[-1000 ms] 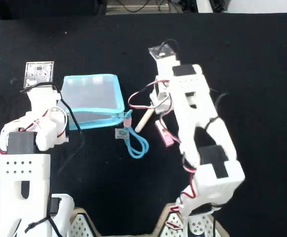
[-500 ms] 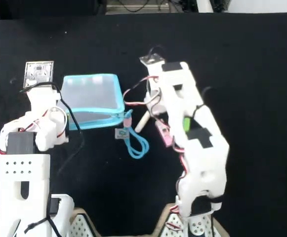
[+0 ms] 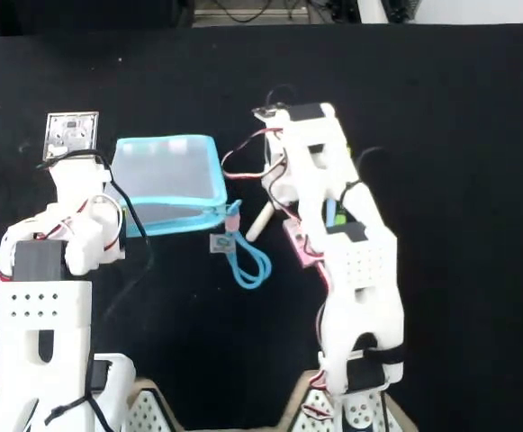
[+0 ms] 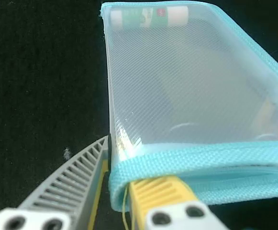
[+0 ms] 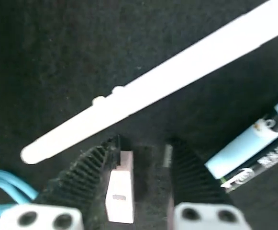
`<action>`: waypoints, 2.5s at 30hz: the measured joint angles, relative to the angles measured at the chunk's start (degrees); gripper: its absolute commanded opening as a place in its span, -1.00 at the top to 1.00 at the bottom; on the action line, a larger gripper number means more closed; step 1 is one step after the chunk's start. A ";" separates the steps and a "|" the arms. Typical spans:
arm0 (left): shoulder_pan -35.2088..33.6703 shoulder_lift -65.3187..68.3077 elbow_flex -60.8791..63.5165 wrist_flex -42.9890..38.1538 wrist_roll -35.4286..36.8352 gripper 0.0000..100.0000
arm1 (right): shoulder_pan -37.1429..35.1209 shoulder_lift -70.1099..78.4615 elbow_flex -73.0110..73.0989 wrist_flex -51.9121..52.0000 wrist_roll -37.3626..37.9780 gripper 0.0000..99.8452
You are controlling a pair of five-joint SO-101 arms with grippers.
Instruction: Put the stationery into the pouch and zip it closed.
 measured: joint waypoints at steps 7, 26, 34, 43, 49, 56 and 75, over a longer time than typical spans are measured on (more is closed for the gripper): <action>0.00 0.00 0.00 0.00 0.00 0.94 | 2.64 0.88 -4.40 4.84 1.76 0.98; 0.00 0.00 0.00 0.00 0.00 0.94 | -0.18 -29.80 34.20 -11.87 9.67 0.67; 0.00 0.00 0.00 0.00 0.00 0.94 | -1.67 -34.20 42.55 -20.13 9.58 0.67; 0.00 0.00 0.00 0.00 0.00 0.94 | -0.88 -23.30 37.36 -20.22 9.58 0.63; 0.00 0.00 0.00 0.00 0.00 0.94 | 0.18 -21.36 34.37 -19.34 9.58 0.98; 0.00 0.00 0.00 0.00 0.00 0.94 | 4.40 -27.25 34.20 -16.18 6.24 0.98; 0.00 0.00 0.00 0.00 0.00 0.94 | 35.52 -33.49 34.20 -10.81 20.04 0.88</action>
